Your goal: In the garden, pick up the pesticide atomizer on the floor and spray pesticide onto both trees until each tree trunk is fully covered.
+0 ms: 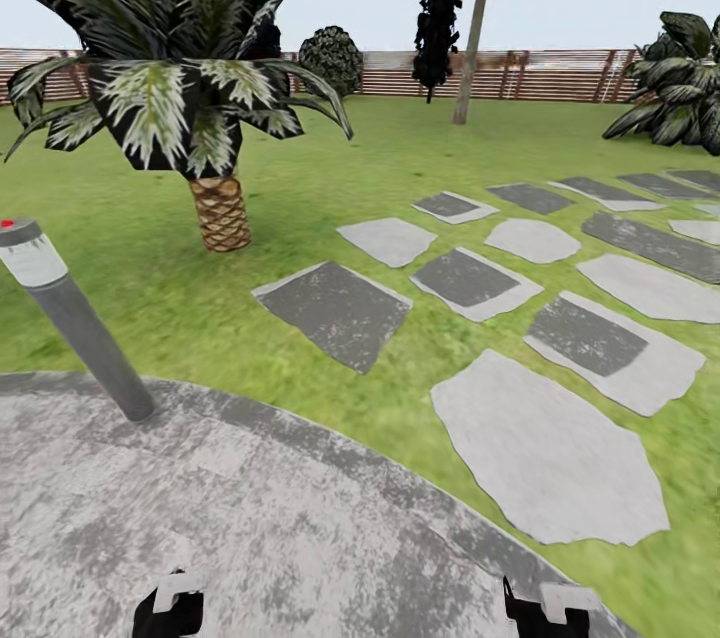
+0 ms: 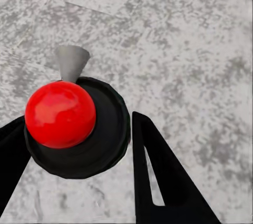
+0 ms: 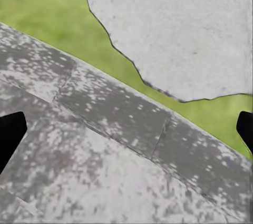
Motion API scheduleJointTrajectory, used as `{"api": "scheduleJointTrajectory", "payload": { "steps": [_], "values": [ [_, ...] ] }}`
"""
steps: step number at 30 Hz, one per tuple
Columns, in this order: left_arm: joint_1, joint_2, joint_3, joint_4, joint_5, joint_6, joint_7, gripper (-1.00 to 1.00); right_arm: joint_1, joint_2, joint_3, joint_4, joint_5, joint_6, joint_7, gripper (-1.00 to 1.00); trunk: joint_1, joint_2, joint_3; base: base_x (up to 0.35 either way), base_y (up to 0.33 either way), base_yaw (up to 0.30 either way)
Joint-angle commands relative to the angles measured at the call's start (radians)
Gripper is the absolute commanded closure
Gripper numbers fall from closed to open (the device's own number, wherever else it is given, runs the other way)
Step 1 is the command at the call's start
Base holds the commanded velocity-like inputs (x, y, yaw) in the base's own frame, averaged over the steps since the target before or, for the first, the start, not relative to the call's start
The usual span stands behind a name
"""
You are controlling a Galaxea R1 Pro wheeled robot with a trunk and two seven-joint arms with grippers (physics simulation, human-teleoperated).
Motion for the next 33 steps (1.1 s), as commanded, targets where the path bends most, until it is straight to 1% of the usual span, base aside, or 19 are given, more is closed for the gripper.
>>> {"api": "scheduleJointTrajectory", "payload": {
  "steps": [1, 16, 33],
  "values": [
    [0.000, 0.000, 0.000, 0.000, 0.005, -0.003, 0.000, 1.00, -0.001, 0.001, -0.005, 0.001, 0.011, -0.003, -0.004, -1.00, 0.000, 0.000, -0.001, 0.337, 0.000, -0.300],
    [0.000, 0.000, 0.000, 0.000, 0.006, -0.003, 0.000, 1.00, -0.001, 0.002, -0.003, 0.003, 0.011, -0.003, -0.002, -1.00, 0.000, 0.000, 0.010, 0.337, 0.000, -0.266],
    [0.000, 0.002, 0.000, 0.000, 0.007, -0.003, 0.000, 1.00, -0.001, 0.002, -0.003, 0.003, 0.012, -0.005, -0.004, -1.00, 0.000, 0.000, 0.030, 0.337, 0.000, -0.207]
  ]
}}
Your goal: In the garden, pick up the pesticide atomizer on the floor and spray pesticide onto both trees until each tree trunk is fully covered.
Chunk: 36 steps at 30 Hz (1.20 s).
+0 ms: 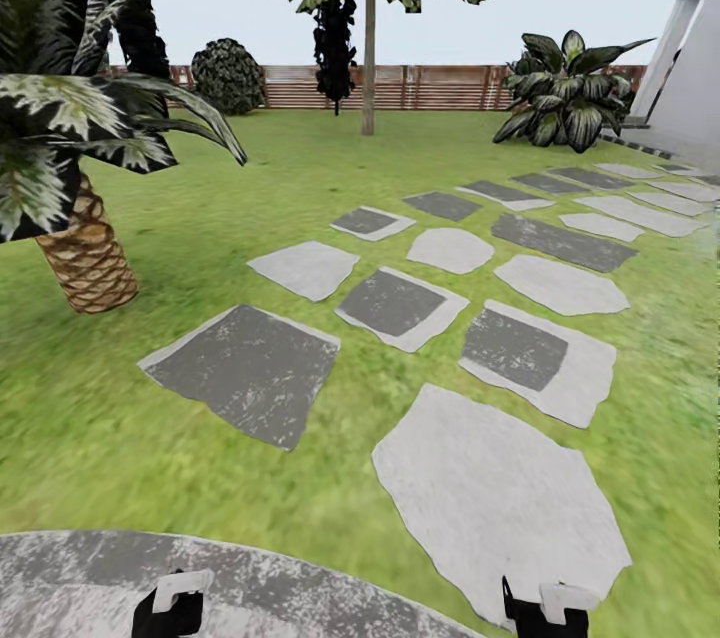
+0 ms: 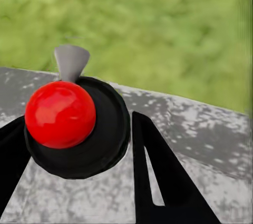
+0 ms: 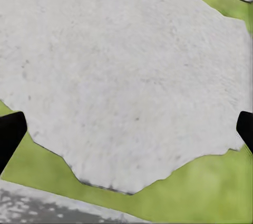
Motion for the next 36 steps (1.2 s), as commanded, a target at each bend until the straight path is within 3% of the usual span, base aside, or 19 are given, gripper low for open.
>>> {"api": "scheduleJointTrajectory", "payload": {
  "steps": [1, 15, 36],
  "values": [
    [0.000, 0.000, 0.000, 0.000, 0.005, -0.003, 0.000, 1.00, -0.001, 0.001, -0.005, 0.001, 0.011, -0.003, -0.004, -1.00, 0.000, 0.000, 0.000, 0.337, 0.000, -0.183],
    [0.000, 0.000, 0.000, 0.000, 0.005, -0.003, 0.000, 1.00, -0.001, 0.001, -0.005, 0.001, 0.011, -0.003, -0.003, -1.00, 0.000, 0.000, 0.017, 0.338, 0.000, -0.161],
    [0.000, -0.001, 0.000, 0.000, 0.005, -0.003, 0.000, 1.00, -0.001, 0.001, -0.005, 0.001, 0.011, -0.003, -0.004, -1.00, 0.000, 0.000, 0.023, 0.337, 0.000, -0.007]
  ]
}}
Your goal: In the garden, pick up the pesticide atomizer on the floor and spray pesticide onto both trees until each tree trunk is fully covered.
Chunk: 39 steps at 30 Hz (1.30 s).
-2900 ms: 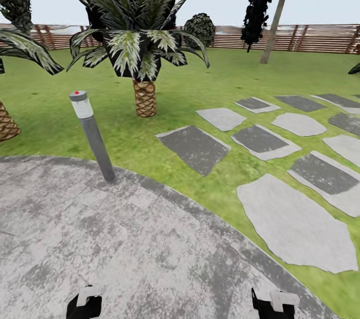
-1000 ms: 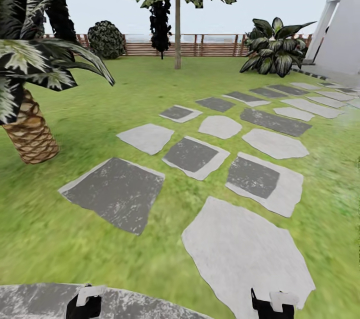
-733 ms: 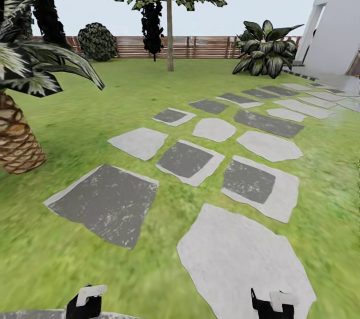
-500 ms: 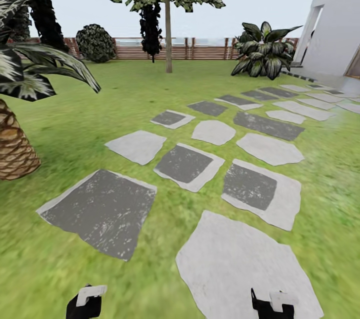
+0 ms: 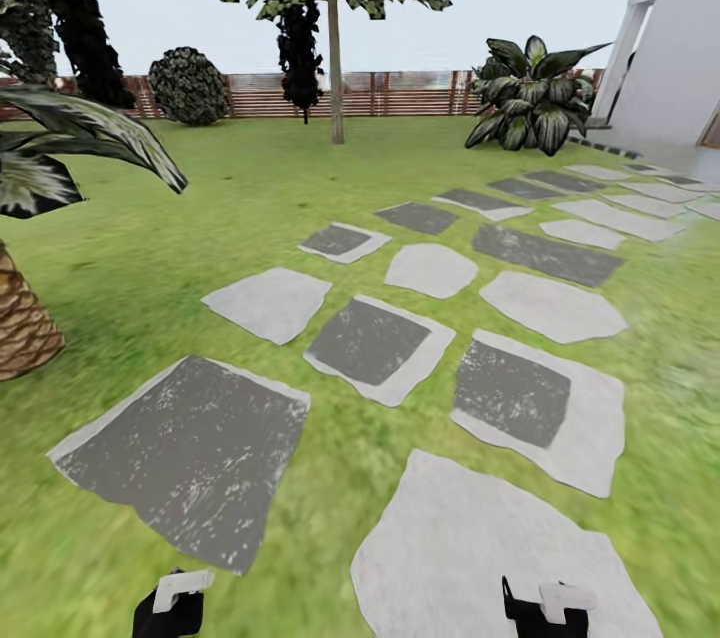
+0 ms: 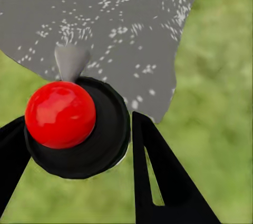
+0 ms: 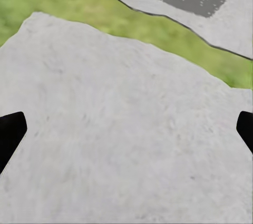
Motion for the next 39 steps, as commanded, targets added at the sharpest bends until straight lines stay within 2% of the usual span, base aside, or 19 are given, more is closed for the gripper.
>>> {"api": "scheduleJointTrajectory", "payload": {
  "steps": [1, 29, 39],
  "values": [
    [-0.001, 0.000, -0.001, 0.001, 0.005, -0.003, 0.000, 1.00, 0.000, 0.000, -0.005, 0.001, 0.011, -0.003, -0.004, -1.00, 0.000, 0.000, -0.001, 0.337, 0.000, 0.000],
    [-0.001, -0.002, -0.001, 0.001, 0.005, -0.003, 0.000, 1.00, 0.000, -0.003, -0.005, 0.000, 0.014, -0.004, -0.004, -1.00, 0.000, 0.000, -0.001, 0.337, 0.000, 0.000],
    [-0.001, -0.001, -0.001, 0.001, 0.005, -0.003, 0.000, 1.00, 0.000, -0.003, -0.005, -0.001, 0.012, -0.004, -0.004, -1.00, 0.000, 0.000, 0.012, 0.337, 0.000, 0.000]
  ]
}}
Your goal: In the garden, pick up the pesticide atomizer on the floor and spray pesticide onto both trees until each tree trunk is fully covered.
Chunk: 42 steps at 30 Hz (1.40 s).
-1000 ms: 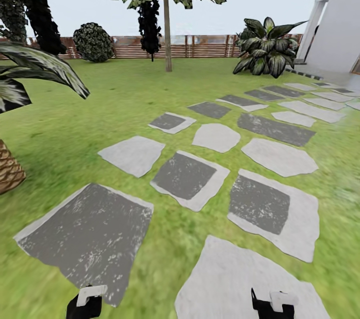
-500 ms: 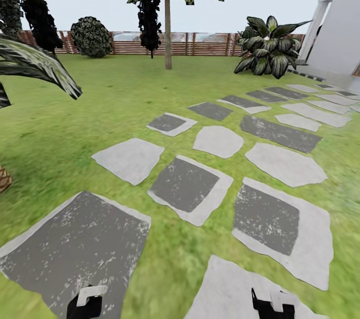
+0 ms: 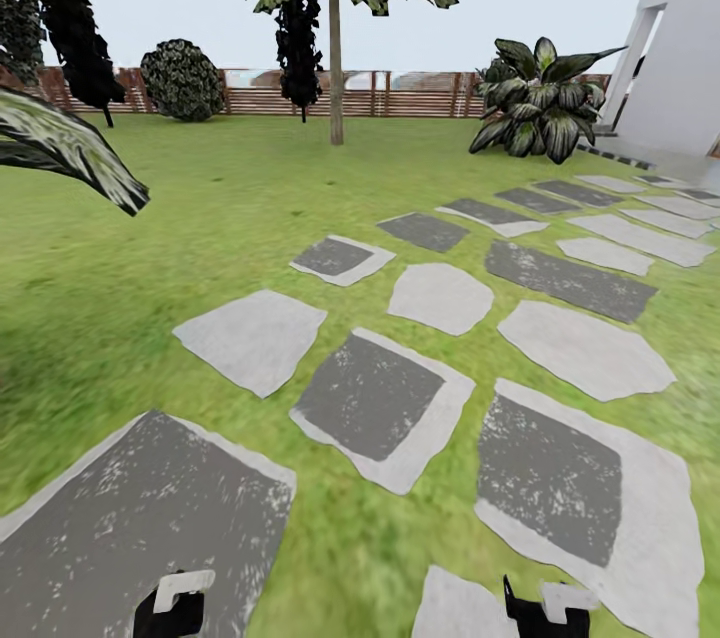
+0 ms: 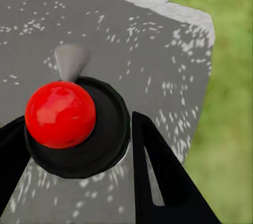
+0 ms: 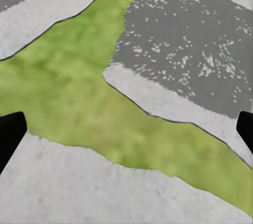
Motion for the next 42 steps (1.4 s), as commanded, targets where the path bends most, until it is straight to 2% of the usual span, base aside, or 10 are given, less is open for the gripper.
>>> {"api": "scheduleJointTrajectory", "payload": {
  "steps": [1, 8, 15, 42],
  "values": [
    [-0.001, 0.000, 0.000, 0.001, 0.005, -0.003, 0.000, 1.00, -0.001, 0.001, -0.005, 0.001, 0.011, -0.003, -0.004, -1.00, 0.000, 0.000, 0.001, 0.337, 0.000, 0.000],
    [-0.001, 0.000, 0.000, 0.001, 0.005, -0.003, 0.000, 1.00, -0.001, 0.001, -0.005, 0.002, 0.011, -0.003, -0.004, -1.00, 0.000, 0.000, 0.011, 0.337, 0.000, 0.010],
    [-0.001, 0.000, 0.000, 0.001, 0.005, -0.003, 0.000, 1.00, -0.001, 0.001, -0.005, 0.001, 0.011, -0.003, -0.004, -1.00, 0.000, 0.000, 0.019, 0.337, -0.010, 0.162],
    [-0.001, 0.001, 0.000, 0.001, 0.005, -0.002, 0.000, 1.00, -0.001, 0.001, -0.005, 0.001, 0.011, -0.003, -0.005, -1.00, 0.000, 0.000, 0.019, 0.329, -0.106, 0.007]
  ]
}}
